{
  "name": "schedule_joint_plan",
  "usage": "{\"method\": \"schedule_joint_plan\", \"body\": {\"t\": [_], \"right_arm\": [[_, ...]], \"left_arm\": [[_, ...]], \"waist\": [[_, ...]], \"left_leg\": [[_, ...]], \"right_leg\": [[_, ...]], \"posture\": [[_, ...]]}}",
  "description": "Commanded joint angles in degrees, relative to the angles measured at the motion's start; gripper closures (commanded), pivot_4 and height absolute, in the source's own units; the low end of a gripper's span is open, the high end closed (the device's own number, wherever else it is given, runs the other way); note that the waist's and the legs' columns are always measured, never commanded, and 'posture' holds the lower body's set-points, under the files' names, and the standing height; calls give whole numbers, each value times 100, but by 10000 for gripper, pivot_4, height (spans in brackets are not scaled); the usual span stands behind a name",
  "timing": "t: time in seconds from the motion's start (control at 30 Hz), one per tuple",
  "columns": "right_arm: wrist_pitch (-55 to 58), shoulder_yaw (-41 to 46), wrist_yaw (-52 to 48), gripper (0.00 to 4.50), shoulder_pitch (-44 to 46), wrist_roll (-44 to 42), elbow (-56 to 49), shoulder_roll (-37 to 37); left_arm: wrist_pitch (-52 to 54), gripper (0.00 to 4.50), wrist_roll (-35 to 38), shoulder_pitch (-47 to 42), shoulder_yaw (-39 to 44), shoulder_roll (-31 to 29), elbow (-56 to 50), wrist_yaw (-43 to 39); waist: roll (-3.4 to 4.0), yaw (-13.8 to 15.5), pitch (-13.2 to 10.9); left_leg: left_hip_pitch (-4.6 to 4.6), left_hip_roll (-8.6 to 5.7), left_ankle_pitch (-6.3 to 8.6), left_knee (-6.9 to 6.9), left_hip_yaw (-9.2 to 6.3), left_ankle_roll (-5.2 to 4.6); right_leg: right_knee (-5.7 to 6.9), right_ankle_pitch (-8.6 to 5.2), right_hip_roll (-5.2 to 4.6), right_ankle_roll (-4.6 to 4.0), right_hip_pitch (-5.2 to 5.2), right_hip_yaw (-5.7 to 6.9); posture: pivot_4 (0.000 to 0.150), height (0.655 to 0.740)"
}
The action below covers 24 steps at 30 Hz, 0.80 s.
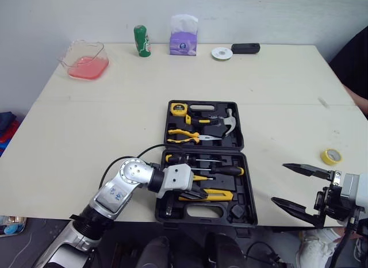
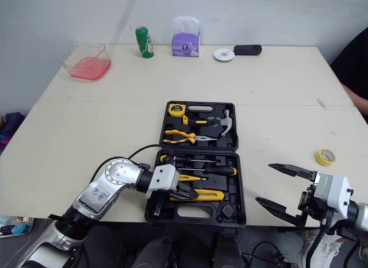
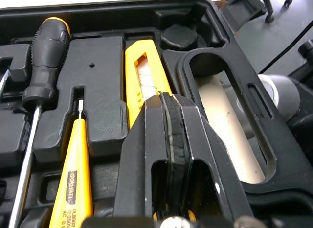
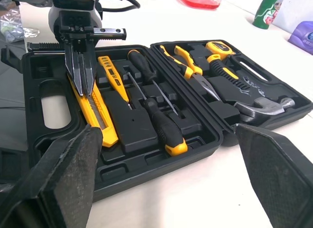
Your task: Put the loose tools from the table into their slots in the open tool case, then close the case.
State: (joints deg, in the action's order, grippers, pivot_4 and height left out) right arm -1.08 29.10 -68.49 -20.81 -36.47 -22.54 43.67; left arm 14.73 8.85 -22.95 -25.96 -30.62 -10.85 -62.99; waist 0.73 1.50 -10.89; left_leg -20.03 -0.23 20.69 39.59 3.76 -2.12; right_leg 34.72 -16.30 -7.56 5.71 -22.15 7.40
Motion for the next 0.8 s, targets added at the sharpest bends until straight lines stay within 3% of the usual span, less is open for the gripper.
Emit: {"method": "schedule_joint_plan", "body": {"t": [0.03, 0.17, 0.4, 0.6, 0.7, 0.8], "right_arm": [[-8, 92, 40, 0, -11, -58, -176, -20], [-63, 67, 62, 0, 14, -28, -112, -58], [-93, 68, 102, 0, 35, 11, -91, -93], [-7, 365, 184, 0, -87, -5, 50, -110], [108, 737, 230, 0, -211, -48, 395, -77], [29, 1133, 307, 0, -233, 35, 935, -105]], "left_arm": [[287, 44867, -396, 223, -307, -219, 229, -2], [399, 44867, -516, 220, -377, -160, 426, 181], [-154, 44867, -178, 180, 29, 0, 547, 251], [-703, 44867, 1094, 94, 1004, 166, 75, -249], [-318, 35027, 1720, 7, 1512, -148, -311, -573], [-442, 20952, 1705, 210, 1937, -484, -287, -564]], "waist": [[1, 1, 1], [0, 2, 10], [16, 12, 27], [13, 6, 19], [11, 0, 11], [13, 1, 12]], "left_leg": [[4, 3, 1, -1, -2, 1], [83, 12, 15, -26, -3, 3], [85, 13, 18, -30, -3, 3], [71, 13, 17, -30, -3, 3], [60, 16, 18, -31, -4, 5], [61, 14, 19, -32, -2, 3]], "right_leg": [[-1, 0, -3, 0, 6, -1], [-51, -2, -9, -2, 84, -3], [-56, -1, -15, -2, 85, -7], [-53, -1, -17, -2, 67, -6], [-60, -2, -16, -3, 58, -1], [-69, -1, -16, -2, 64, 0]], "posture": [[1500, 7400], [1500, 7400], [1500, 7400], [1500, 7400], [1500, 7400], [1500, 7400]]}}
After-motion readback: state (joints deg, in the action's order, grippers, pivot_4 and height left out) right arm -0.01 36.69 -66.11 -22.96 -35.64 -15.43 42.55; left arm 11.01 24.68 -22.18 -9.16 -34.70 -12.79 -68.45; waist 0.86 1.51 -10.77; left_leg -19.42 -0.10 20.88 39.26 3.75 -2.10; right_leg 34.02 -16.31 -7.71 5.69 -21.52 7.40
